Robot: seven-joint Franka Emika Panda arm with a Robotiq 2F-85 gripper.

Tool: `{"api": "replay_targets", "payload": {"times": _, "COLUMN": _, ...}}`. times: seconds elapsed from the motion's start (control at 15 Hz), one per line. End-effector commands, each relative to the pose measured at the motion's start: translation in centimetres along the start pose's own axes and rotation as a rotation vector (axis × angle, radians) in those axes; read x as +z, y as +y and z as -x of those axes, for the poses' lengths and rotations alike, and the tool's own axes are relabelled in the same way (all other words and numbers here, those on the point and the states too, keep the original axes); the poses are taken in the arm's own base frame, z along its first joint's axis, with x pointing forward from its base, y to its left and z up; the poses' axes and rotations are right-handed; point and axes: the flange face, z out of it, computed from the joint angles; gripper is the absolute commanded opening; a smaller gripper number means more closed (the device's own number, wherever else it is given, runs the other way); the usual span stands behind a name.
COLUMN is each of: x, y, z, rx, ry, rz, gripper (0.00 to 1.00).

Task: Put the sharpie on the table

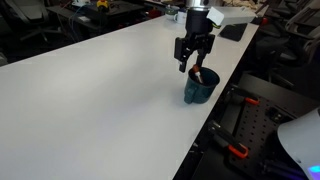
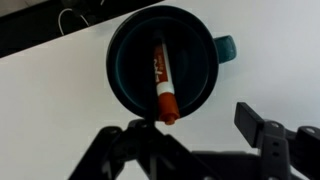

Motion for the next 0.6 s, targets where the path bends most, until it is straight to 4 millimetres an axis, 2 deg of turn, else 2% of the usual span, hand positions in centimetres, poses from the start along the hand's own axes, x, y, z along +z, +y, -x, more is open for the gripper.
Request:
{"api": "replay_targets", "payload": {"times": 0.0, "x": -0.1, "y": 0.6, "z": 0.2, "rx": 0.035, "ry": -0.018, "rz": 0.018, "gripper": 0.83}}
{"api": "replay_targets", "payload": {"times": 0.13, "x": 0.1, "y": 1.1, "z": 0.1, "rx": 0.046, "ry": -0.023, "rz": 0.021, "gripper": 0.74}}
{"api": "replay_targets", "payload": {"times": 0.2, "x": 0.2, "y": 1.3, "z": 0.1, "rx": 0.050, "ry": -0.025, "rz": 0.021, "gripper": 0.57}}
{"api": "replay_targets", "payload": {"times": 0.53, "x": 0.3, "y": 2.3, "z": 0.2, "rx": 0.074, "ry": -0.027, "rz": 0.009, "gripper": 0.16}}
